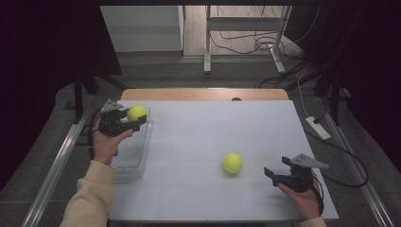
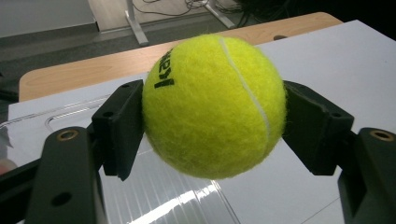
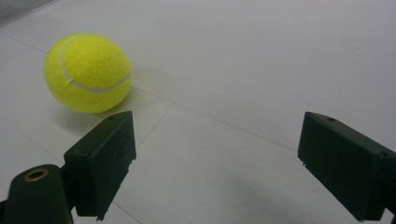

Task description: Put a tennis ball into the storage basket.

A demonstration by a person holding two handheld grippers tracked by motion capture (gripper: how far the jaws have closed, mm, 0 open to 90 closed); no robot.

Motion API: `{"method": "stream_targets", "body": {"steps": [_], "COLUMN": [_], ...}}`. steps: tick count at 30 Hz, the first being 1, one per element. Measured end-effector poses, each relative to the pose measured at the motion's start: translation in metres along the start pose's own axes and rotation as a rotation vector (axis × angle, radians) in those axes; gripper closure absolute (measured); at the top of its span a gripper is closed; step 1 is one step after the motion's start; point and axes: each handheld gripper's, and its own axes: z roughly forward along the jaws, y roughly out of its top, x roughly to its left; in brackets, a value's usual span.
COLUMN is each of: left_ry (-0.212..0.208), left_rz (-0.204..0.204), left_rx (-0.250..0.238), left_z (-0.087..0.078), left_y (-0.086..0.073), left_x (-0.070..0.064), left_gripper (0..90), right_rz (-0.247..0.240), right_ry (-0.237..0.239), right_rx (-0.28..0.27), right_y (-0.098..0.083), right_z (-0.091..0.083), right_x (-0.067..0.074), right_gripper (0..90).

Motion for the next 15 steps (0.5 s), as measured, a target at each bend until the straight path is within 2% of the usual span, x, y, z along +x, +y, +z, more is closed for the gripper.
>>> {"method": "stream_targets", "body": {"steps": [15], "left_ry": [0.048], "left_rz": [-0.017], "left_rx": [0.002], "left_z": [-0.002], "left_y": [0.005], "left_x": [0.015], "left_gripper": [27.3], "right_rz": [-0.001], "right_ry": [-0.001], "right_rx": [0.002], "right_y": [0.0], "right_z": [0.0], "right_x": [0.0], "right_gripper": [11.1]}}
